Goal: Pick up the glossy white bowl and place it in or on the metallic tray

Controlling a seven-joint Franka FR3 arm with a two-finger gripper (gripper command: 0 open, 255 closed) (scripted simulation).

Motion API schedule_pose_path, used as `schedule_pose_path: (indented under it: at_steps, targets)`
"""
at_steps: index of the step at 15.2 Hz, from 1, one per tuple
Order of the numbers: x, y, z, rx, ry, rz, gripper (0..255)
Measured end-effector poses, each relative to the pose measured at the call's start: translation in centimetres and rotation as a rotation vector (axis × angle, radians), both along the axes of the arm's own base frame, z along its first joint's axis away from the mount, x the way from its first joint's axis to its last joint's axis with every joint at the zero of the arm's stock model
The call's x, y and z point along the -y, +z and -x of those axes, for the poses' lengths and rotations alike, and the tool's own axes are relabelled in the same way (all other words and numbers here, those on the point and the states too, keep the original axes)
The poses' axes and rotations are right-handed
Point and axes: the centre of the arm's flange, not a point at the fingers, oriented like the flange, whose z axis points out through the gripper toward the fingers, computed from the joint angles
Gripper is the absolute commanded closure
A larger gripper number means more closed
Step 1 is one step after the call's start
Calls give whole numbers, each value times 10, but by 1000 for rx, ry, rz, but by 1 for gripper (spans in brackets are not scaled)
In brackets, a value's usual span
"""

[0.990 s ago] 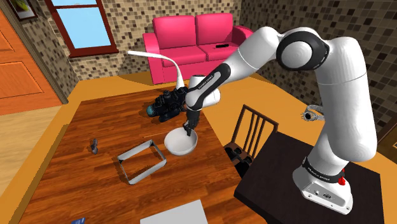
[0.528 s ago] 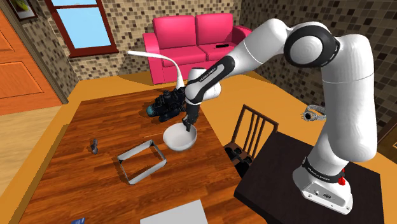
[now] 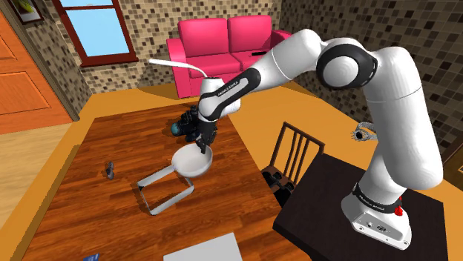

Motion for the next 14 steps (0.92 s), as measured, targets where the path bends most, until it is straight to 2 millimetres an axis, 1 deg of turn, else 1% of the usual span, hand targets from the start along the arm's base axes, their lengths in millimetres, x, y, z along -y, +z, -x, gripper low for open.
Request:
schedule_pose_path:
  at_steps: [6,8,10,11,12,14]
  targets:
    - [-61,2,-51,0,0,0,255]
    - [-81,5,-63,0,0,0,255]
    - [-100,8,-81,1,0,-1,255]
    - [-108,9,-89,0,0,0,255]
    - [-115,7,-92,0,-1,0,255]
    - [-119,-2,-94,0,-1,0,255]
